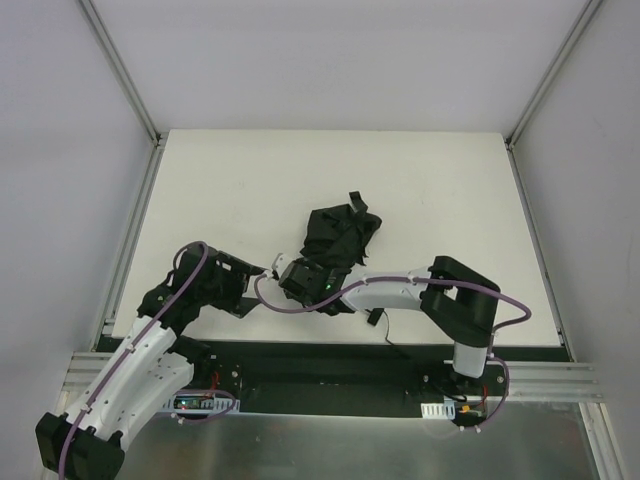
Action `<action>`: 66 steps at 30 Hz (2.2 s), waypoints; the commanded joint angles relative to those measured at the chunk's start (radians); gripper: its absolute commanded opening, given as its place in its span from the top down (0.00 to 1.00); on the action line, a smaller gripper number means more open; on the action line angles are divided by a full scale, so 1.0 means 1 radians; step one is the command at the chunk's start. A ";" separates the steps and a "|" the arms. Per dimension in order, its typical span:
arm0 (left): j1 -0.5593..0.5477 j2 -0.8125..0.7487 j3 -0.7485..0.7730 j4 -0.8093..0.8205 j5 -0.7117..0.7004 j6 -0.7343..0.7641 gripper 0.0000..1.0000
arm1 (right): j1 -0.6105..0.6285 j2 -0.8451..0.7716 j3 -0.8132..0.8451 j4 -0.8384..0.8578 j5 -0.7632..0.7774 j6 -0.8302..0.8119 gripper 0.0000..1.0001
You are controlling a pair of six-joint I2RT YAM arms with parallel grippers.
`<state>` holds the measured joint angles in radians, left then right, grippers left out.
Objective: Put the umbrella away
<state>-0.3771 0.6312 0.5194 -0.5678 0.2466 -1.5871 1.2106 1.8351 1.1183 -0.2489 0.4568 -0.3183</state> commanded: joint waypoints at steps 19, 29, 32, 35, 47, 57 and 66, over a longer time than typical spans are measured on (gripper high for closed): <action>-0.006 0.383 0.047 0.321 0.086 0.118 0.01 | -0.344 0.184 0.034 -0.156 -1.064 0.058 1.00; -0.065 0.640 0.094 0.474 0.103 0.151 0.01 | -0.456 0.254 0.106 -0.167 -1.311 0.097 1.00; -0.088 0.677 0.094 0.488 0.059 0.156 0.01 | -0.470 0.277 0.123 -0.164 -1.354 0.102 1.00; -0.092 0.729 0.099 0.496 0.051 0.164 0.01 | -0.482 0.294 0.147 -0.156 -1.389 0.117 1.00; -0.128 0.952 0.067 0.620 -0.030 0.242 0.73 | -0.496 0.320 0.239 -0.148 -1.485 0.124 1.00; -0.131 0.869 0.056 0.467 -0.052 0.164 1.00 | -0.477 0.067 0.287 -0.245 -1.160 0.154 0.55; -0.129 0.875 0.181 0.183 0.003 0.101 1.00 | -0.266 -0.258 0.057 -0.028 -0.680 0.036 0.17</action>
<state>-0.5034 1.4857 0.6460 -0.1246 0.2607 -1.4555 0.8307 1.7035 1.3098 -0.4225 -0.5152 -0.1997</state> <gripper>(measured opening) 0.294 0.808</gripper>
